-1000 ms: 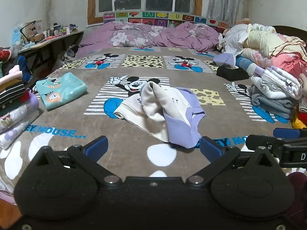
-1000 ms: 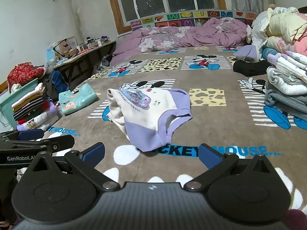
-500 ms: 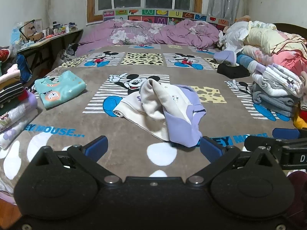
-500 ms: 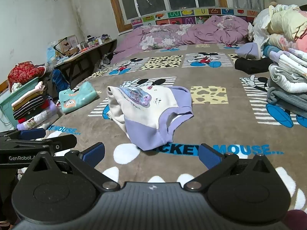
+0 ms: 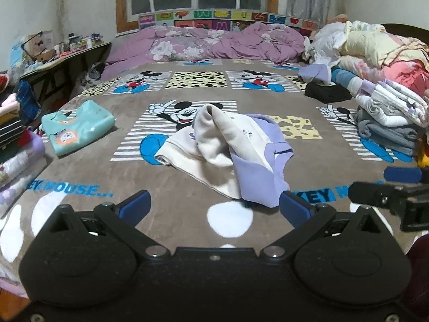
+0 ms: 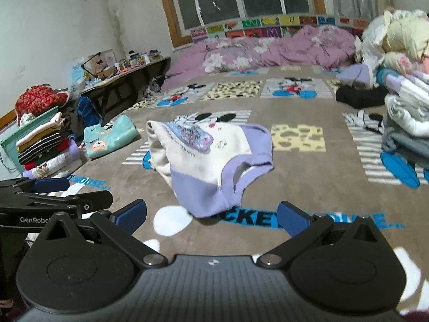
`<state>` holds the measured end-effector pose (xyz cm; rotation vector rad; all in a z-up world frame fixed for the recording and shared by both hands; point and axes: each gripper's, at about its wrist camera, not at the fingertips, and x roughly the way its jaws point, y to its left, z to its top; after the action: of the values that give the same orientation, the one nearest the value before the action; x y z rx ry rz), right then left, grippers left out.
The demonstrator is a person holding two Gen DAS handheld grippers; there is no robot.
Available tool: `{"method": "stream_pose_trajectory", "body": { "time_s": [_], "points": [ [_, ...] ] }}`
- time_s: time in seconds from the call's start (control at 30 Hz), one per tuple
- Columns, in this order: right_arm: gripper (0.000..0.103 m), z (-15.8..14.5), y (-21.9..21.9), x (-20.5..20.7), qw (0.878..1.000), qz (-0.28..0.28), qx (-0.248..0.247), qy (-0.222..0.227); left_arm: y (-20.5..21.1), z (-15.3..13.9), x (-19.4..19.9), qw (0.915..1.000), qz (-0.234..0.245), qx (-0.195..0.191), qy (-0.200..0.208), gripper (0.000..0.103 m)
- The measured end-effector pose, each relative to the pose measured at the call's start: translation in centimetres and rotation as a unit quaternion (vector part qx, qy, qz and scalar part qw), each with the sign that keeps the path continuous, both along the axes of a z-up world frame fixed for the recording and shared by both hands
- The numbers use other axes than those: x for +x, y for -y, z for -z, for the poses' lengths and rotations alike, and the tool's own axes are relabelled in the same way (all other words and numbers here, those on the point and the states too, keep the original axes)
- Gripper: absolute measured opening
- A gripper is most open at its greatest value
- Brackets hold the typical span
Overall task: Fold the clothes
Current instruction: 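Grasp the lavender hem with the left gripper while the right gripper grasps the other hem edge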
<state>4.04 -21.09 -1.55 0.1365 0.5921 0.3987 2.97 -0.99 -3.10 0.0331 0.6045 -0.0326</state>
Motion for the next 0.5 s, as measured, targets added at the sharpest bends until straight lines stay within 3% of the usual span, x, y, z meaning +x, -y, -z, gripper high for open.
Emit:
{"method": "stream_pose_trajectory", "body": {
  "time_s": [0.2, 0.33, 0.4, 0.5],
  "points": [
    [0.103, 0.7, 0.7, 1.6, 0.999, -0.011, -0.015, 0.04, 0.3, 1.4, 0.9, 0.9981, 0.033, 0.035, 0.039, 0.103],
    [0.103, 1.3, 1.0, 3.1, 0.997, -0.022, -0.05, 0.059, 1.3, 3.1, 1.2, 0.9881, 0.068, 0.111, 0.082, 0.103],
    [0.103, 1.7, 1.3, 4.1, 0.996, -0.028, -0.063, 0.061, 2.0, 4.0, 1.7, 0.982, 0.077, 0.156, 0.074, 0.103],
    [0.103, 2.5, 1.8, 6.0, 0.996, -0.028, -0.07, 0.055, 2.5, 4.9, 2.8, 0.9761, 0.093, 0.189, 0.053, 0.103]
  ]
}}
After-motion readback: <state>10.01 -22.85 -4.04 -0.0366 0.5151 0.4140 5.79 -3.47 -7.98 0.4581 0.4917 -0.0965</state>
